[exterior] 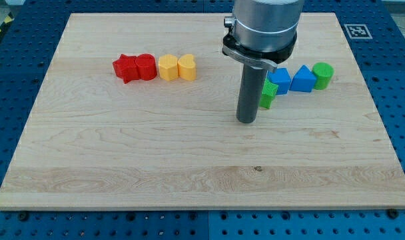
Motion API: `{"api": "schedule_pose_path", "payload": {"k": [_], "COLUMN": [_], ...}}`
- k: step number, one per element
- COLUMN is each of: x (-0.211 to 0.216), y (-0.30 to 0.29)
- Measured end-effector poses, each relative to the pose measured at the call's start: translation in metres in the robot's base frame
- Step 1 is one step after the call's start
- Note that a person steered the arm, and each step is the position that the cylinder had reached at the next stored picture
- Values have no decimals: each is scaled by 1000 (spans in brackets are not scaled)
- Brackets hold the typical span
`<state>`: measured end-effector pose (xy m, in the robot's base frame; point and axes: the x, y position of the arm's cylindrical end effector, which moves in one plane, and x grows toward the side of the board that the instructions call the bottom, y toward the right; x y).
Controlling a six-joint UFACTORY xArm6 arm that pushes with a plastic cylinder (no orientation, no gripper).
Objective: Move the blue triangle above the blue cube
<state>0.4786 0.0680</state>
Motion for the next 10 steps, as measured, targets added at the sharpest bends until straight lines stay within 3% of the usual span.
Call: {"api": "schedule_pose_path", "payload": {"k": [10], "x": [23], "y": [29]}}
